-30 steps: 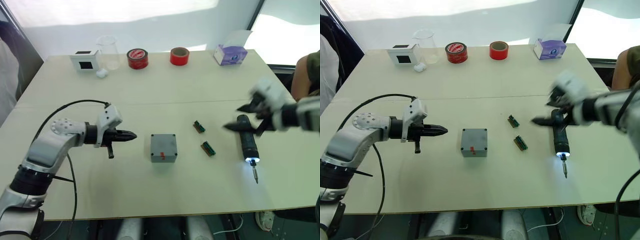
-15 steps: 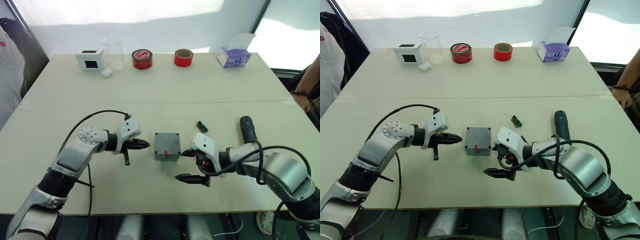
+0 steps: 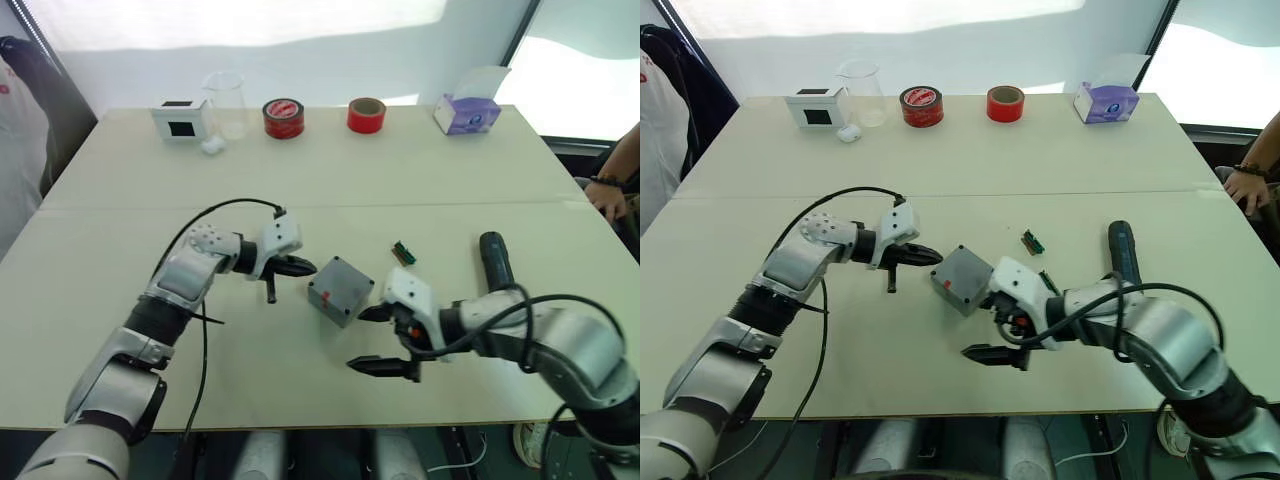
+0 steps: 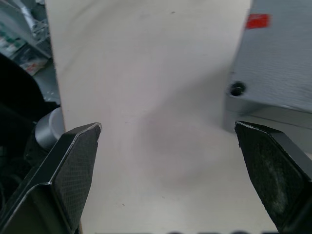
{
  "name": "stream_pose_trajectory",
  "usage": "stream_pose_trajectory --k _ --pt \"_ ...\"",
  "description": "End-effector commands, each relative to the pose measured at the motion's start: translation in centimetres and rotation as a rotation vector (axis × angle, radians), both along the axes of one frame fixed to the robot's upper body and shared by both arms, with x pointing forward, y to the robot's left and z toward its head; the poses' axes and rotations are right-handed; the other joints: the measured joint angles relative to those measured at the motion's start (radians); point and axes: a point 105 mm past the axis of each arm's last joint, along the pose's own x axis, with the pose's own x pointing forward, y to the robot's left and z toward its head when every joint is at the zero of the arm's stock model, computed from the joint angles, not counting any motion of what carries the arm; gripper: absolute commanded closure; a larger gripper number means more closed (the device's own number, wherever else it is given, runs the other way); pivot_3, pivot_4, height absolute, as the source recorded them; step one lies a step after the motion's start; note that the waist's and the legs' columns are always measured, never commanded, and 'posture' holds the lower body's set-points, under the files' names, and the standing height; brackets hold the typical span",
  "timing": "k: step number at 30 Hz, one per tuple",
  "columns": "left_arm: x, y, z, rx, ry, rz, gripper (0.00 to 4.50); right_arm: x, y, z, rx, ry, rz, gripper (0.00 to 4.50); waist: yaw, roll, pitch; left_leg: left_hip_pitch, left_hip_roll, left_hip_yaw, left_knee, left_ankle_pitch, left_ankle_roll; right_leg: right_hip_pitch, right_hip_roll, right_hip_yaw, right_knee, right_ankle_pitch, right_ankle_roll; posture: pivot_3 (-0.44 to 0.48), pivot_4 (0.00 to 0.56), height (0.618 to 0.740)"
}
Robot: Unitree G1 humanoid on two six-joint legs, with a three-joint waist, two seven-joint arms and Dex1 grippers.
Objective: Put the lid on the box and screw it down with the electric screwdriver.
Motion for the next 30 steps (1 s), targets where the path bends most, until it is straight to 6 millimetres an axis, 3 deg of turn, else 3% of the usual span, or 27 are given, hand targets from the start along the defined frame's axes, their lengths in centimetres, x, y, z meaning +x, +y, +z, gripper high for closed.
stream_pose_trajectory --k 1,5,9,17,21,30 --pt "-0.6 2.0 0.8 0.001 -0.008 0.036 4.5 1.9 -1.5 1.7 -0.043 -0.156 -0.046 0.04 -0.006 0.0 0.0 0.0 0.0 0.0 0.0 0.0 0.0 0.0 0.0 0.0 0.0 0.0 0.0 0.0 0.15 0.74" --pt "-4.3 1.8 -0.1 -0.023 0.104 -0.013 4.5 4.3 -1.9 0.8 -0.079 -0.213 -0.045 0.04 -0.007 0.0 0.0 0.0 0.001 0.0 0.0 0.0 0.0 0.0 0.001 0.001 0.0 0.0 0.0 0.0 0.15 0.74" --pt "-6.0 0.9 -0.4 -0.041 0.141 -0.025 4.5 5.1 -1.4 -0.1 -0.095 -0.231 0.011 0.04 0.003 0.0 0.0 0.0 0.001 0.001 0.0 0.0 0.0 0.0 0.0 0.001 0.0 0.0 0.0 0.0 0.15 0.74" --pt "-4.2 -1.4 -0.3 -0.099 0.071 0.043 4.5 4.0 0.3 -0.1 -0.045 -0.191 0.12 0.04 0.002 0.0 0.0 0.0 0.0 0.0 0.001 0.0 0.0 0.001 0.0 0.0 0.0 0.0 0.0 0.0 0.15 0.74" --pt "-3.0 -1.7 0.0 -0.116 0.05 0.065 4.5 3.1 0.5 -0.1 -0.03 -0.164 0.121 0.04 0.002 0.0 0.0 0.001 0.0 0.0 0.001 0.0 0.0 0.001 0.001 0.0 0.0 0.0 0.0 0.0 0.15 0.74" --pt "-2.5 -1.6 0.6 -0.124 0.045 0.05 4.5 2.6 0.4 0.1 -0.014 -0.154 0.069 0.04 0.002 0.0 0.0 0.0 0.0 0.0 0.001 0.0 0.0 0.001 0.0 0.0 0.0 0.0 0.0 0.0 0.15 0.74"
